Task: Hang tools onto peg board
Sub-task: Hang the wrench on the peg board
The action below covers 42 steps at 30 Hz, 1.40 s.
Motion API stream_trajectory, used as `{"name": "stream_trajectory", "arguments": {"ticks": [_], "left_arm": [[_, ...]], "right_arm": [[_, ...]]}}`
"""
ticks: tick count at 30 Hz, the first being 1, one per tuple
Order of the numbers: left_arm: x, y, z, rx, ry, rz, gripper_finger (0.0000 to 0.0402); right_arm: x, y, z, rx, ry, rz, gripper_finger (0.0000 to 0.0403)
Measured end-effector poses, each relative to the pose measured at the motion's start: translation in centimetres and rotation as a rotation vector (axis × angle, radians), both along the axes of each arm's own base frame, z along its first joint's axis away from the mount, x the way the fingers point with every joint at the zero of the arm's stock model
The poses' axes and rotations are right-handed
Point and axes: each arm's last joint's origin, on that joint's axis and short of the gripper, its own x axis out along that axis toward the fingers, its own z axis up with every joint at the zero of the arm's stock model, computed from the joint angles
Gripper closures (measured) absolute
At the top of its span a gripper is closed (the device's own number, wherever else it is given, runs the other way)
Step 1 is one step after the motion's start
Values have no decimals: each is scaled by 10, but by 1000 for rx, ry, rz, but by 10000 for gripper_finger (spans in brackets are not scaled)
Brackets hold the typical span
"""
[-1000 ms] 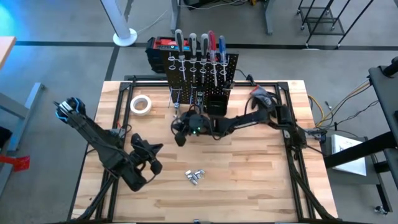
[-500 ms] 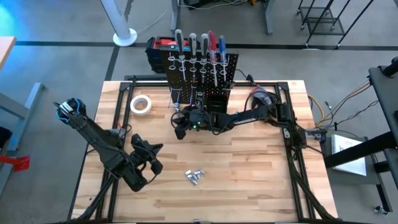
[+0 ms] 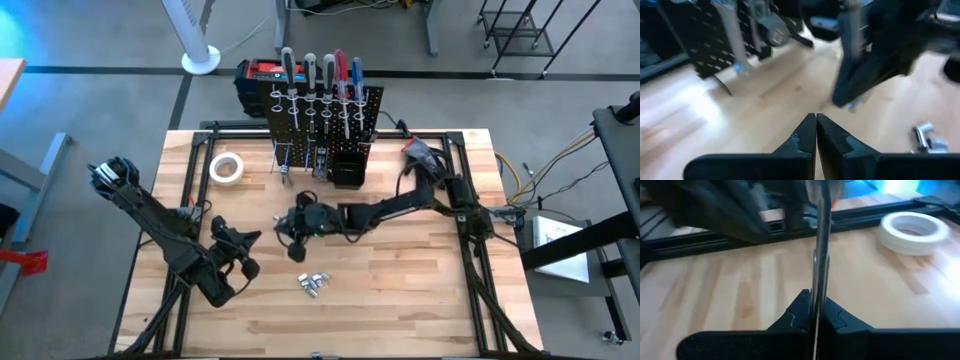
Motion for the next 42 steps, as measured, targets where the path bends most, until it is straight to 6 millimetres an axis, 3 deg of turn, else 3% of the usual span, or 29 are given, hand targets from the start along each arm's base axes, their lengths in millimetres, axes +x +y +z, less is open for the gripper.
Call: {"name": "stream_trajectory", "arguments": {"ticks": [6, 11, 16, 22, 24, 28, 34, 38, 42], "left_arm": [[10, -14, -6, -34, 117, -222, 401], [19, -23, 8, 82, 166, -342, 401], [28, -13, 9, 64, 173, -296, 401], [31, 12, -20, 11, 230, -249, 401], [36, 19, -29, -33, 178, -274, 401], [50, 28, -33, -65, -84, -507, 401], [42, 54, -34, 9, -427, -596, 400], [45, 54, -35, 10, -477, -705, 378], [58, 49, -34, 11, -471, -708, 327]], "right_arm": [[-10, 33, -6, -38, 38, 84, 403], [-18, 53, -11, -55, 55, 126, 403], [-38, 71, -3, -131, 45, 94, 403], [-75, 74, 12, -154, -23, 46, 403], [-88, 70, 11, -137, -75, 41, 403], [-117, 59, -3, -70, -202, 52, 403], [-149, 53, -19, 78, -409, 169, 403], [-153, 52, -27, 104, -382, 166, 403], [-148, 53, -26, 82, -359, 165, 403]]}}
